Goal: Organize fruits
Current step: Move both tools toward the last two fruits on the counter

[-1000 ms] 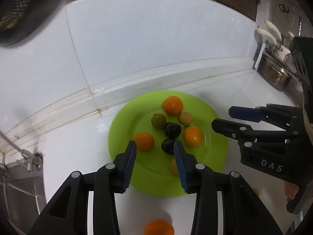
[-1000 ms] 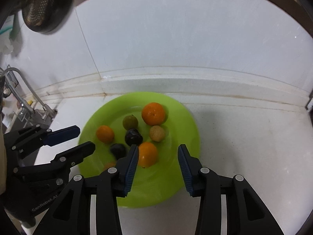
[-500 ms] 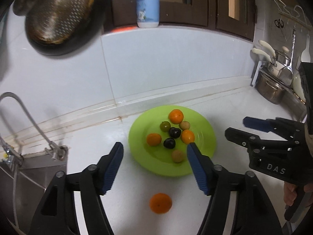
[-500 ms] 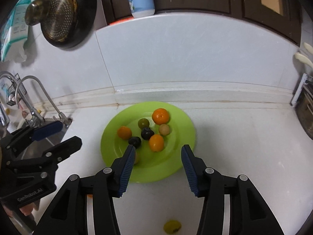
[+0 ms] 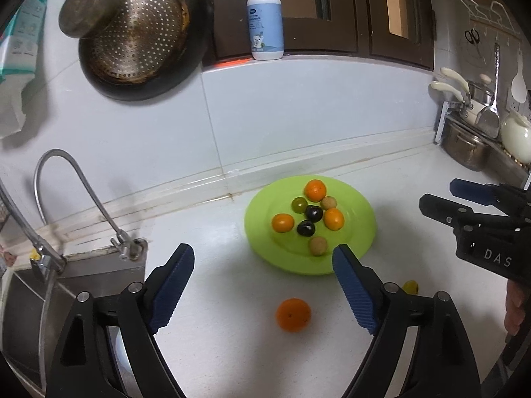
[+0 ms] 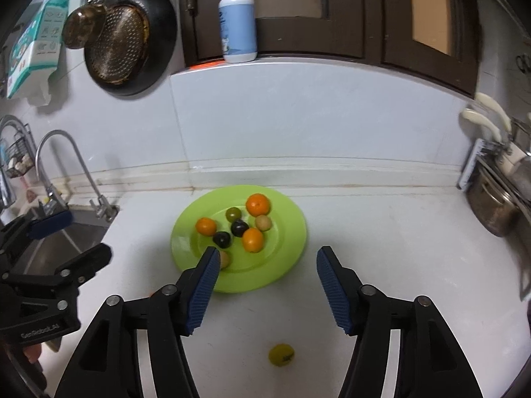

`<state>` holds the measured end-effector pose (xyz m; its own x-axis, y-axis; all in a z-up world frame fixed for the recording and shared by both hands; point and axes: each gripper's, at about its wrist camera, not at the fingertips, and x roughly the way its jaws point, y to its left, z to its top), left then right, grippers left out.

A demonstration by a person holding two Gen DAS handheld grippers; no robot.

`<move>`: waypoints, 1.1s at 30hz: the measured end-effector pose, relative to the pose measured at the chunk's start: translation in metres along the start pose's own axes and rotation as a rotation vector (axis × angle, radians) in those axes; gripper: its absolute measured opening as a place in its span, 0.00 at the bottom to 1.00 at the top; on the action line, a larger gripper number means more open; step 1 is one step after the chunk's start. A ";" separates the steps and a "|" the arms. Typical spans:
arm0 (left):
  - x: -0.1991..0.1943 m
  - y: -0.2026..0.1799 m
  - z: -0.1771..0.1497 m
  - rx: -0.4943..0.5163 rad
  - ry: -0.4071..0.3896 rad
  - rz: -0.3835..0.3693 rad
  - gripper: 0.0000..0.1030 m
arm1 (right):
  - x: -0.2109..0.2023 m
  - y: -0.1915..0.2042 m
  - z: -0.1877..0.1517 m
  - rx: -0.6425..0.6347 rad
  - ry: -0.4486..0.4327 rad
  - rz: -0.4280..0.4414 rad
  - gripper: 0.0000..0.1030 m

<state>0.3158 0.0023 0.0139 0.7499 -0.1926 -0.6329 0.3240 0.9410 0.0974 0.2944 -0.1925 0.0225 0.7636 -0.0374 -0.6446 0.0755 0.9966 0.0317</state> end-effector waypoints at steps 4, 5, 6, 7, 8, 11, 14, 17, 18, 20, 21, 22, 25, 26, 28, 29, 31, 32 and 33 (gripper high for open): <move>0.003 0.000 -0.010 -0.004 0.023 0.006 0.85 | 0.001 -0.003 -0.011 0.031 0.021 -0.015 0.60; 0.005 0.000 -0.013 -0.002 0.028 0.009 0.86 | 0.002 -0.003 -0.014 0.035 0.028 -0.018 0.60; 0.006 -0.001 -0.017 -0.001 0.036 0.012 0.86 | 0.004 -0.003 -0.018 0.036 0.039 -0.022 0.60; 0.008 -0.001 -0.020 -0.002 0.048 0.013 0.86 | 0.006 -0.003 -0.022 0.035 0.048 -0.027 0.60; 0.011 -0.002 -0.025 -0.003 0.062 0.009 0.86 | 0.008 -0.003 -0.027 0.035 0.059 -0.030 0.60; 0.018 -0.003 -0.036 0.001 0.099 0.006 0.86 | 0.015 -0.005 -0.040 0.050 0.103 -0.024 0.60; 0.025 -0.006 -0.046 0.013 0.130 -0.001 0.86 | 0.018 -0.007 -0.053 0.067 0.135 -0.026 0.60; 0.031 -0.010 -0.054 0.025 0.159 -0.006 0.86 | 0.022 -0.010 -0.065 0.084 0.170 -0.028 0.60; 0.033 -0.011 -0.056 0.027 0.168 -0.008 0.86 | 0.023 -0.010 -0.070 0.090 0.183 -0.029 0.60; 0.037 -0.013 -0.062 0.029 0.189 -0.016 0.86 | 0.026 -0.011 -0.076 0.098 0.201 -0.030 0.60; 0.039 -0.014 -0.064 0.032 0.195 -0.018 0.86 | 0.027 -0.012 -0.080 0.102 0.214 -0.030 0.60; 0.041 -0.015 -0.067 0.036 0.205 -0.020 0.86 | 0.027 -0.012 -0.082 0.104 0.220 -0.030 0.60; 0.045 -0.018 -0.073 0.048 0.224 -0.027 0.86 | 0.029 -0.014 -0.090 0.115 0.241 -0.036 0.60; 0.047 -0.019 -0.075 0.050 0.230 -0.027 0.86 | 0.030 -0.015 -0.093 0.121 0.250 -0.039 0.60; 0.051 -0.020 -0.078 0.055 0.243 -0.026 0.86 | 0.032 -0.017 -0.097 0.125 0.263 -0.045 0.60; 0.054 -0.020 -0.078 0.056 0.249 -0.023 0.86 | 0.034 -0.017 -0.100 0.126 0.270 -0.054 0.60; 0.060 -0.018 -0.079 0.053 0.257 -0.023 0.86 | 0.037 -0.017 -0.104 0.127 0.282 -0.058 0.60; 0.062 -0.018 -0.079 0.051 0.261 -0.024 0.86 | 0.039 -0.017 -0.105 0.132 0.288 -0.056 0.60; 0.065 -0.018 -0.078 0.050 0.265 -0.025 0.86 | 0.041 -0.017 -0.106 0.135 0.295 -0.059 0.60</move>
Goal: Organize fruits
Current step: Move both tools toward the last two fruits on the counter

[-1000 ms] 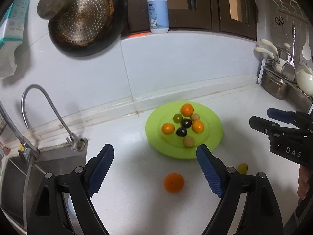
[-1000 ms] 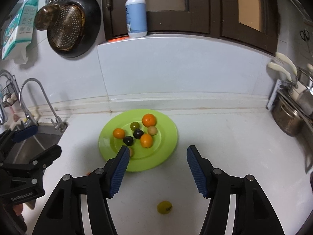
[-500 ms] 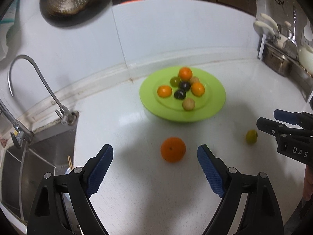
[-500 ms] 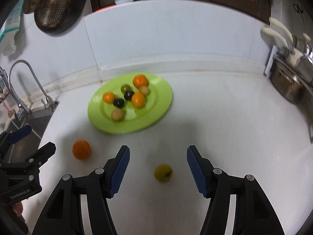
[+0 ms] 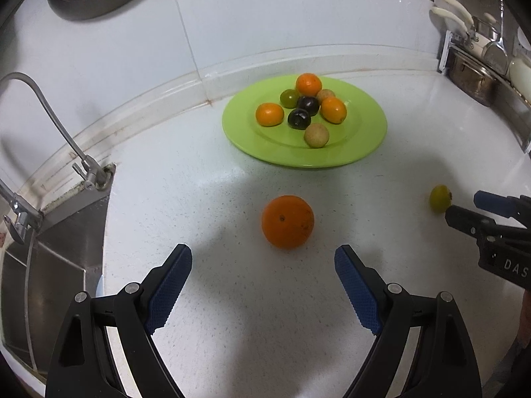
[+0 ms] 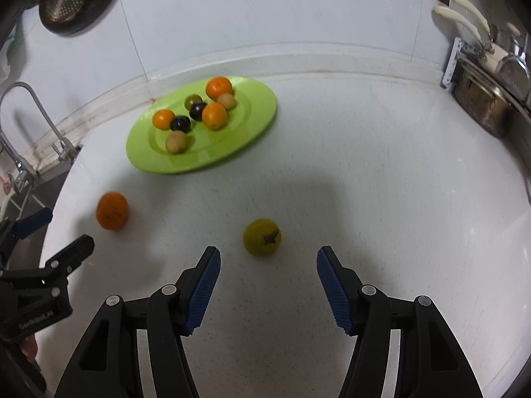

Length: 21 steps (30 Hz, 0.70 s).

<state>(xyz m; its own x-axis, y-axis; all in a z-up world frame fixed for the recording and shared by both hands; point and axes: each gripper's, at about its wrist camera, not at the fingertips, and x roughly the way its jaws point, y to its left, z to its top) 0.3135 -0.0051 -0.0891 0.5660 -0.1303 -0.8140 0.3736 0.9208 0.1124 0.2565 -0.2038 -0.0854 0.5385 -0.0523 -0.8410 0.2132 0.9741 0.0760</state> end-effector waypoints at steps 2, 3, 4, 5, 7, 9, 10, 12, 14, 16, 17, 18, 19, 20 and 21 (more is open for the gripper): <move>0.005 0.000 0.002 0.000 0.003 -0.006 0.85 | 0.002 0.000 0.000 0.001 0.002 -0.004 0.59; 0.006 0.000 0.003 -0.001 0.006 -0.006 0.85 | 0.003 0.000 0.001 0.003 0.000 0.002 0.59; 0.008 -0.001 0.005 0.000 0.006 -0.009 0.85 | 0.004 0.001 0.002 0.004 -0.001 0.002 0.59; 0.010 -0.001 0.006 0.001 0.004 -0.011 0.85 | 0.005 0.000 0.002 0.008 0.001 0.003 0.57; 0.014 -0.003 0.010 0.000 0.004 -0.012 0.84 | 0.007 -0.001 0.003 0.019 0.005 0.011 0.53; 0.017 -0.003 0.012 -0.002 0.006 -0.019 0.80 | 0.010 -0.003 0.005 0.031 0.011 0.024 0.49; 0.020 -0.004 0.014 -0.004 0.008 -0.021 0.78 | 0.011 -0.003 0.006 0.033 0.014 0.026 0.48; 0.023 -0.004 0.016 -0.007 0.011 -0.026 0.73 | 0.013 -0.002 0.006 0.033 0.016 0.030 0.44; 0.026 -0.004 0.018 -0.015 0.015 -0.037 0.68 | 0.015 -0.002 0.007 0.032 0.017 0.029 0.41; 0.029 -0.005 0.019 -0.019 0.020 -0.052 0.64 | 0.015 -0.002 0.007 0.032 0.019 0.030 0.39; 0.031 -0.005 0.020 -0.022 0.024 -0.056 0.59 | 0.016 -0.002 0.007 0.030 0.017 0.032 0.38; 0.032 -0.005 0.020 -0.026 0.027 -0.061 0.55 | 0.016 -0.002 0.008 0.028 0.016 0.032 0.37; 0.034 -0.005 0.021 -0.030 0.032 -0.066 0.53 | 0.017 -0.002 0.008 0.026 0.017 0.033 0.37; 0.036 -0.005 0.021 -0.033 0.035 -0.071 0.50 | 0.018 -0.002 0.008 0.024 0.019 0.034 0.33; 0.037 -0.005 0.021 -0.035 0.038 -0.080 0.46 | 0.019 -0.002 0.008 0.021 0.021 0.036 0.31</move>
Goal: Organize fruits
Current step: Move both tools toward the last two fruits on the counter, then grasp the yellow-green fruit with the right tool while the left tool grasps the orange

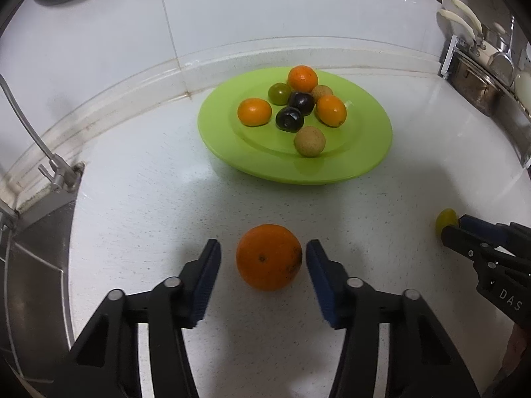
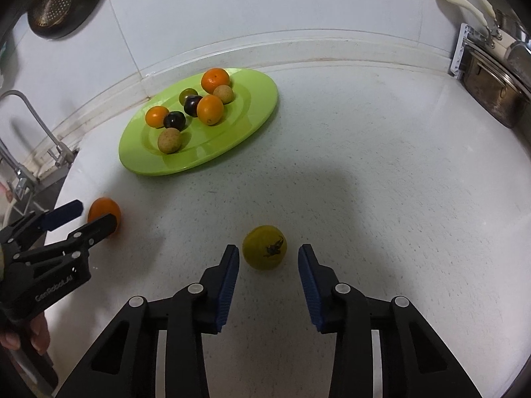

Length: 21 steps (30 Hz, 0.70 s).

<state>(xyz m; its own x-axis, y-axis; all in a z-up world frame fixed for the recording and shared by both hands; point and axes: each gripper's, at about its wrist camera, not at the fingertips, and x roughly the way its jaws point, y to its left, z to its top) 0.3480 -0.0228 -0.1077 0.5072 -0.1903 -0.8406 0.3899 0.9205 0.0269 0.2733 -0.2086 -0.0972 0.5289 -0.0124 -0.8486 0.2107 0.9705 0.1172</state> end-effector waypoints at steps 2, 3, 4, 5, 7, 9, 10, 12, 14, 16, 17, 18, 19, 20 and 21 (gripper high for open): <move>0.002 0.000 0.000 -0.004 0.011 -0.014 0.40 | 0.001 0.001 0.001 -0.003 -0.002 0.008 0.29; 0.004 0.000 0.000 -0.008 0.011 -0.016 0.40 | 0.001 0.002 0.001 -0.008 -0.004 0.010 0.27; 0.003 0.000 0.000 -0.006 0.009 -0.017 0.40 | 0.001 0.003 0.001 -0.012 -0.007 0.008 0.27; 0.003 0.000 0.000 -0.003 0.009 -0.017 0.40 | 0.001 0.003 0.002 -0.014 -0.010 0.005 0.26; 0.003 -0.001 0.000 0.004 0.011 -0.014 0.40 | -0.001 0.004 0.002 -0.024 -0.020 0.000 0.25; 0.000 -0.002 -0.001 0.005 0.010 -0.013 0.40 | -0.004 0.006 0.003 -0.035 -0.034 -0.002 0.24; -0.002 -0.002 -0.001 0.008 0.006 -0.013 0.40 | -0.005 0.007 0.003 -0.042 -0.041 -0.001 0.24; -0.006 -0.002 -0.002 0.013 -0.001 -0.011 0.39 | -0.007 0.007 0.003 -0.044 -0.046 0.009 0.22; -0.010 -0.002 -0.002 0.013 -0.004 -0.006 0.39 | -0.008 0.007 0.003 -0.042 -0.048 0.016 0.22; -0.014 -0.002 -0.003 0.018 -0.011 -0.014 0.39 | -0.008 0.005 0.003 -0.038 -0.049 0.021 0.21; -0.016 -0.002 -0.003 0.017 -0.013 -0.016 0.39 | -0.008 0.005 0.002 -0.038 -0.049 0.022 0.21; -0.017 -0.002 -0.003 0.016 -0.016 -0.019 0.39 | -0.008 0.005 0.002 -0.036 -0.047 0.024 0.22; -0.018 -0.002 -0.003 0.013 -0.018 -0.021 0.39 | -0.007 0.005 0.002 -0.032 -0.040 0.028 0.22; -0.019 -0.001 -0.003 0.011 -0.020 -0.023 0.39 | -0.008 0.005 0.002 -0.032 -0.038 0.027 0.22; -0.020 -0.001 -0.004 0.009 -0.021 -0.024 0.39 | -0.008 0.005 0.001 -0.034 -0.037 0.024 0.22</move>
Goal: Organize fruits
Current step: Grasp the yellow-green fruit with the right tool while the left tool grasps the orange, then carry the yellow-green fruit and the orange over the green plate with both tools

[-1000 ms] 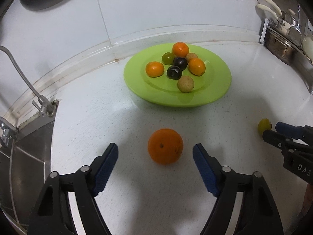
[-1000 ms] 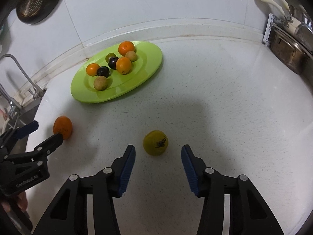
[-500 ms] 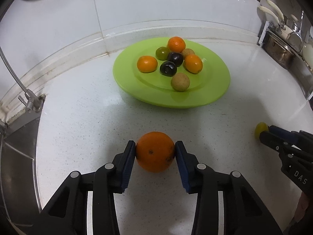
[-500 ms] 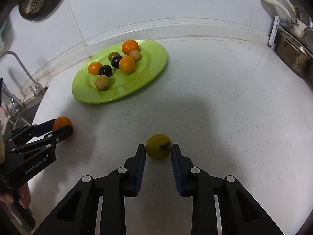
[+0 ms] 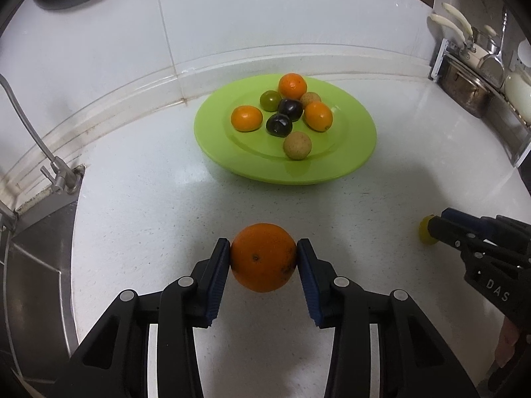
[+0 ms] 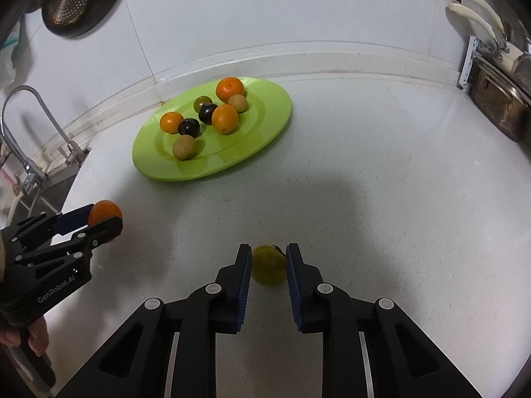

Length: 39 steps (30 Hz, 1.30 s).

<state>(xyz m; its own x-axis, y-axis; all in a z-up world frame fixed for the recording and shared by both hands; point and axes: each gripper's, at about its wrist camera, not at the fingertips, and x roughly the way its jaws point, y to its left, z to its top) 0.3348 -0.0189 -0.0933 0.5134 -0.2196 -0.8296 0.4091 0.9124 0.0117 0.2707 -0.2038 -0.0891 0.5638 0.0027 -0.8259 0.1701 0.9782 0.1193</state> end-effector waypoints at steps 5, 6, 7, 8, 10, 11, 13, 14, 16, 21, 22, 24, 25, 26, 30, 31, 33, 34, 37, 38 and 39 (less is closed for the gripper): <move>-0.002 0.000 -0.002 -0.002 0.001 -0.008 0.39 | 0.002 0.002 -0.001 -0.010 0.016 0.007 0.26; -0.003 -0.001 -0.002 -0.001 0.001 -0.010 0.39 | 0.004 0.001 -0.002 -0.002 0.033 0.021 0.28; -0.004 -0.002 -0.003 0.000 0.000 -0.012 0.39 | 0.007 0.001 -0.003 0.007 0.042 0.033 0.28; -0.005 -0.003 -0.004 0.002 -0.001 -0.014 0.39 | 0.007 0.000 -0.004 0.013 0.041 0.038 0.28; -0.007 -0.004 -0.005 0.004 -0.001 -0.019 0.39 | 0.008 0.001 -0.005 0.010 0.040 0.039 0.28; -0.007 -0.004 -0.005 0.004 -0.001 -0.021 0.39 | 0.008 0.001 -0.005 0.007 0.042 0.039 0.28; -0.008 -0.006 -0.006 0.005 -0.003 -0.023 0.39 | 0.008 0.002 -0.005 0.008 0.042 0.042 0.29; -0.009 -0.006 -0.006 0.005 -0.004 -0.025 0.39 | 0.008 0.002 -0.005 0.007 0.041 0.044 0.29; -0.011 -0.008 -0.006 0.007 -0.007 -0.031 0.39 | 0.008 0.001 -0.005 0.011 0.037 0.051 0.29; -0.016 -0.010 -0.006 0.006 -0.017 -0.045 0.39 | 0.004 0.000 -0.005 0.008 0.015 0.060 0.28; -0.018 -0.010 -0.005 0.007 -0.020 -0.048 0.39 | 0.003 0.001 -0.005 0.005 0.009 0.059 0.28; -0.020 -0.011 -0.005 0.009 -0.025 -0.049 0.39 | 0.001 0.001 -0.004 0.002 0.004 0.063 0.28; -0.021 -0.011 -0.004 0.010 -0.029 -0.050 0.39 | -0.001 0.001 -0.003 0.003 0.000 0.068 0.28; -0.023 -0.011 -0.003 0.010 -0.032 -0.052 0.39 | -0.003 0.002 -0.002 0.002 -0.005 0.073 0.28; -0.031 -0.011 0.000 0.014 -0.051 -0.055 0.39 | -0.012 0.005 0.004 -0.018 -0.035 0.078 0.28; -0.033 -0.011 0.002 0.015 -0.057 -0.055 0.39 | -0.014 0.006 0.005 -0.021 -0.043 0.079 0.28; -0.039 -0.011 0.004 0.017 -0.072 -0.056 0.39 | -0.020 0.007 0.009 -0.026 -0.060 0.085 0.28; -0.042 -0.010 0.006 0.017 -0.080 -0.056 0.39 | -0.023 0.008 0.011 -0.031 -0.072 0.086 0.28; -0.051 -0.009 0.012 0.020 -0.109 -0.058 0.39 | -0.031 0.011 0.017 -0.049 -0.103 0.087 0.28; -0.054 -0.008 0.014 0.022 -0.117 -0.057 0.39 | -0.034 0.013 0.020 -0.053 -0.115 0.088 0.28; -0.057 -0.008 0.016 0.023 -0.126 -0.056 0.39 | -0.037 0.014 0.023 -0.056 -0.126 0.091 0.28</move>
<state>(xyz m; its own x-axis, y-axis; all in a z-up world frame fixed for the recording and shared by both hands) 0.3144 -0.0191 -0.0378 0.5795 -0.3126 -0.7526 0.4560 0.8898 -0.0185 0.2708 -0.1954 -0.0443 0.6721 0.0696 -0.7372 0.0698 0.9852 0.1567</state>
